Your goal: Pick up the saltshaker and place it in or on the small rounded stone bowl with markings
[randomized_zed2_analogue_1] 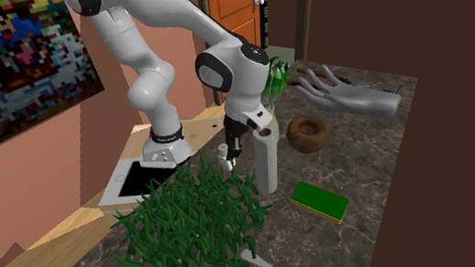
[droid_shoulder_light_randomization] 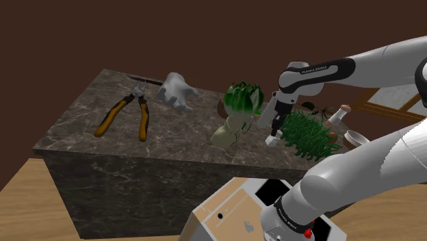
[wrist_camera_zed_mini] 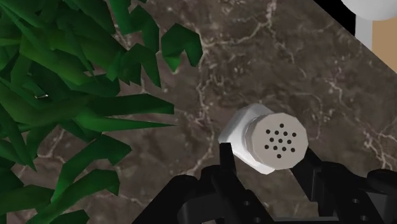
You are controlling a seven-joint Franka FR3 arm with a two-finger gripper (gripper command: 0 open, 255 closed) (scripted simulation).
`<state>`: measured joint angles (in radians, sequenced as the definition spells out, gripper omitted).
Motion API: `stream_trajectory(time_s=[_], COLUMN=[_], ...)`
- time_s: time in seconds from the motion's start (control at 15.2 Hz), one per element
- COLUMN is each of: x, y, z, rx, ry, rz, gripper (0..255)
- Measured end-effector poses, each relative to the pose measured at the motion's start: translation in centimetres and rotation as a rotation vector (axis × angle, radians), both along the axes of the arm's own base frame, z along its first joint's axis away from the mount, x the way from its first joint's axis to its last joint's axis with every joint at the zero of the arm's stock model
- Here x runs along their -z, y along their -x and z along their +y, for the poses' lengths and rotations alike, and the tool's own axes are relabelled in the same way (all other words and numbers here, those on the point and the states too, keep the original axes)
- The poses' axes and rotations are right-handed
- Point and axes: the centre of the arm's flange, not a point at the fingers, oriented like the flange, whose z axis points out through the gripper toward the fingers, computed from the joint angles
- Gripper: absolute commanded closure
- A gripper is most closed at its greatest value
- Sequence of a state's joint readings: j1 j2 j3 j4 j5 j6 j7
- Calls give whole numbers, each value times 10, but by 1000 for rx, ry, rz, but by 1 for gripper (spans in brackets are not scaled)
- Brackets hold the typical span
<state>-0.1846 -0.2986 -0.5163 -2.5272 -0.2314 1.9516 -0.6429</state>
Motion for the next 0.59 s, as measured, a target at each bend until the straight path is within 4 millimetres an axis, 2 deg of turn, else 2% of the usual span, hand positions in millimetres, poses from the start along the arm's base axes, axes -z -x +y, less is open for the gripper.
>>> stream_trajectory(time_s=[0.26, 0.59], x=[-7, -31], y=[6, 6], z=[1, 2], rx=[1, 2], ry=[-13, -17], rz=[19, 25], gripper=[255, 255])
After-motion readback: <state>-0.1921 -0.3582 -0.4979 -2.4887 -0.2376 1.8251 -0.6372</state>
